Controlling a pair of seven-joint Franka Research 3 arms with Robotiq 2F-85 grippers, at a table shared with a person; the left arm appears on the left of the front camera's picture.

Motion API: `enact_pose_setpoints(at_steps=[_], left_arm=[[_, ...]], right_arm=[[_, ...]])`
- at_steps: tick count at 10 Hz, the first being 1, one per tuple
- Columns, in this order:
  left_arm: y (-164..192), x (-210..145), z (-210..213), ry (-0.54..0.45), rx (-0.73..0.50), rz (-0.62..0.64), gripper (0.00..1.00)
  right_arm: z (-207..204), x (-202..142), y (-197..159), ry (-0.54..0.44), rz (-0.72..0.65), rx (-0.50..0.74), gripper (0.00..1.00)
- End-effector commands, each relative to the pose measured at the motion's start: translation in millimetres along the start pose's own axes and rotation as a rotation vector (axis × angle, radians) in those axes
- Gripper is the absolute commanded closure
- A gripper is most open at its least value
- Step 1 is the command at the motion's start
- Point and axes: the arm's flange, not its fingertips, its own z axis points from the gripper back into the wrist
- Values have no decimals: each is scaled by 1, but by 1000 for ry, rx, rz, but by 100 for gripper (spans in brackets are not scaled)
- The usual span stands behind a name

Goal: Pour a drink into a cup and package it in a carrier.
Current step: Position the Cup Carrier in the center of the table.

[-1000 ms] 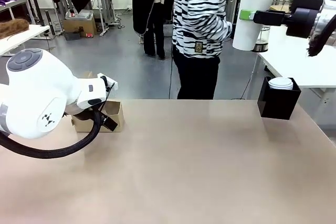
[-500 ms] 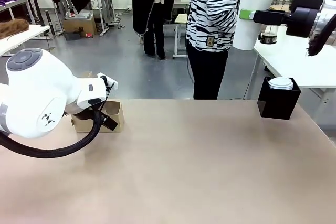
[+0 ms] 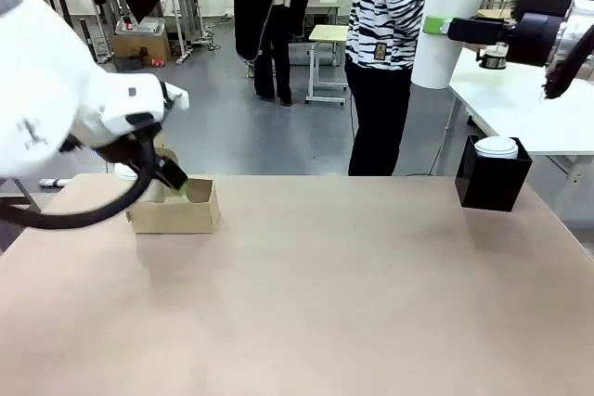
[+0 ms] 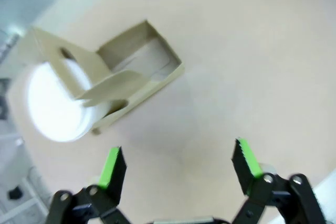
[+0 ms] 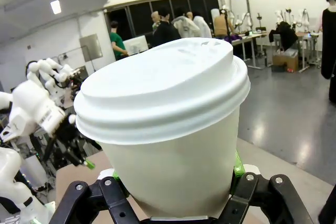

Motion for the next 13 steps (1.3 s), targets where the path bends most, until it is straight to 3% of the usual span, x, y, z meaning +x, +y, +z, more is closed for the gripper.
enact_pose_setpoints(at_steps=[1, 4, 8, 13], left_arm=[[11, 21, 37, 66, 6, 102, 0], [58, 60, 65, 146, -1, 259, 0], [90, 112, 31, 285, -27, 389, 0], [105, 145, -24, 328, 24, 515, 0]], right_arm=[[-2, 4, 0, -10, 18, 8, 20], [-2, 4, 0, -10, 18, 8, 20], [-2, 4, 0, -10, 18, 8, 20], [-2, 4, 0, -10, 18, 8, 20]])
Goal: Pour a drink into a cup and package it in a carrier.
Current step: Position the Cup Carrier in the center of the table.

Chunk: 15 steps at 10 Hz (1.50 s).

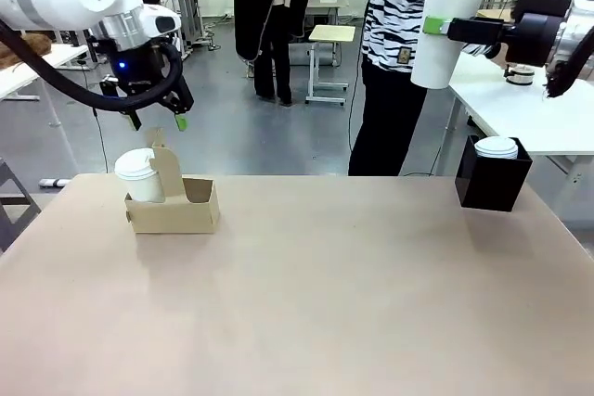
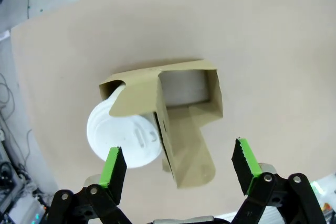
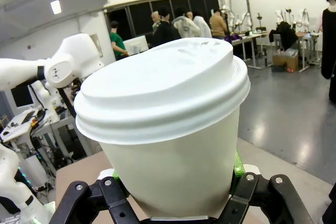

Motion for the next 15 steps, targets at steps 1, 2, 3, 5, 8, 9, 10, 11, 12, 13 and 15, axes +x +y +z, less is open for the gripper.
enact_pose_setpoints(at_steps=[1, 2, 3, 5, 8, 9, 10, 11, 12, 13, 15], left_arm=[[-1, 7, 0, -1, 16, 77, 0], [-1, -3, 2, -13, 24, 42, 0], [1, 5, -4, 4, 1, 32, 0], [1, 5, -4, 4, 1, 32, 0], [0, 5, -5, 3, 2, 38, 0], [-3, 8, -10, 7, 29, 98, 0], [-5, 9, -11, 3, 46, 123, 0], [-6, 9, -14, 9, 52, 140, 0], [-4, 9, -17, 14, 67, 169, 0], [-4, 8, -20, 21, 67, 178, 0], [0, 8, -23, 28, 74, 211, 56]], right_arm=[[-2, 4, 0, -10, 18, 8, 20], [-2, 4, 0, -10, 18, 8, 20], [-2, 4, 0, -10, 18, 8, 20], [-2, 4, 0, -10, 18, 8, 20], [-2, 4, 0, -10, 18, 8, 20], [-2, 4, 0, -10, 18, 8, 20], [-2, 4, 0, -10, 18, 8, 20], [-2, 4, 0, -10, 18, 8, 20], [-2, 4, 0, -10, 18, 8, 20], [-2, 4, 0, -10, 18, 8, 20], [-2, 4, 0, -10, 18, 8, 20]])
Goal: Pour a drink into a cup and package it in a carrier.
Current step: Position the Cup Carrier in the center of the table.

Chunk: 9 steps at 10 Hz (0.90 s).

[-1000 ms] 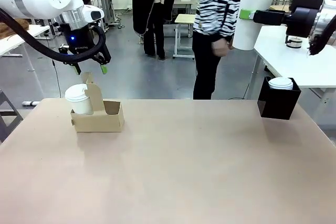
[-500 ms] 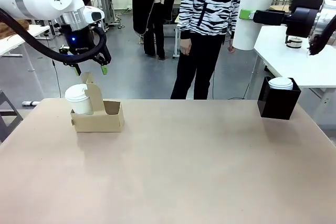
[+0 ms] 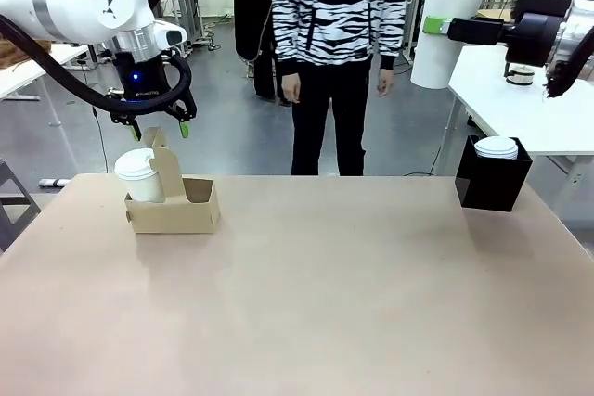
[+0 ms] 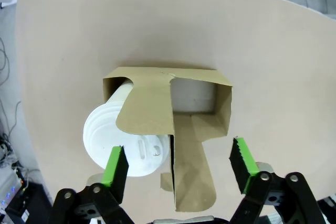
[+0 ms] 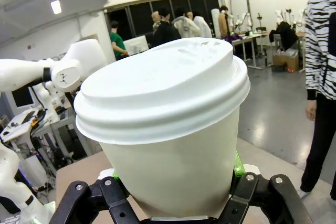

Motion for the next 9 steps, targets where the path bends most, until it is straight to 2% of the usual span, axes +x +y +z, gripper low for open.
enact_pose_setpoints(at_steps=[1, 2, 3, 4, 5, 6, 9], left_arm=[[-2, -1, 0, -2, 28, 37, 57], [-2, -1, 1, -2, 29, 37, 100], [-1, -1, 2, 6, 26, 40, 100], [-1, -1, 1, 19, 27, 46, 73], [0, -1, -1, 26, 30, 49, 84], [1, -1, -1, 28, 32, 52, 100], [1, -2, 1, 29, 29, 50, 100]], right_arm=[[-2, 4, 0, -10, 18, 7, 20], [-2, 4, 0, -10, 18, 7, 20], [-2, 4, 0, -10, 18, 7, 20], [-2, 4, 0, -10, 18, 7, 20], [-2, 4, 0, -10, 18, 7, 20], [-2, 4, 0, -10, 18, 7, 20], [-2, 4, 0, -10, 18, 7, 20]])
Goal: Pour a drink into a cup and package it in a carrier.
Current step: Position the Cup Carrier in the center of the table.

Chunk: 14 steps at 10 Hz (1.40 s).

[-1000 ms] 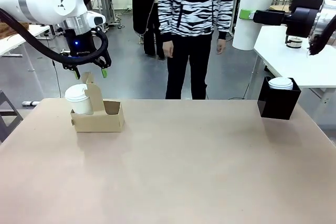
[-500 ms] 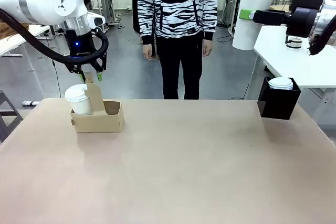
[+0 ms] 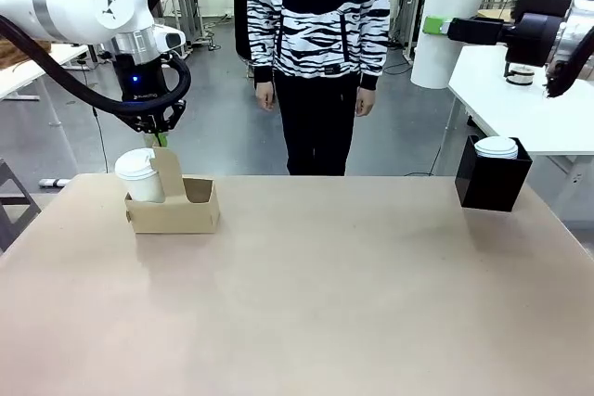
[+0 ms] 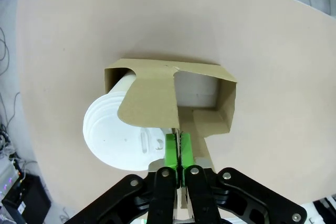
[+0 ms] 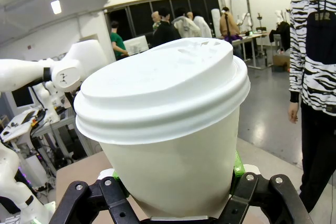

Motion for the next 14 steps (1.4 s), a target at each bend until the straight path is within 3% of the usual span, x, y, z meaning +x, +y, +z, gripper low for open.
enact_pose_setpoints(at_steps=[1, 5, 6, 8, 12, 14], left_arm=[[0, 3, 4, 1, 23, 42, 100], [0, 0, 0, 0, 0, 0, 100], [0, 0, 0, 0, 0, 6, 96], [-20, -9, 34, -3, 9, 20, 98], [-117, -62, 110, -2, 52, -34, 98], [-174, -101, 126, -19, 70, -37, 98]], right_arm=[[-2, 4, 0, -10, 18, 7, 20], [-2, 4, 0, -10, 18, 7, 20], [-2, 4, 0, -10, 18, 7, 20], [-2, 4, 0, -10, 18, 7, 20], [-2, 4, 0, -10, 18, 7, 20], [-2, 4, 0, -10, 18, 7, 20]])
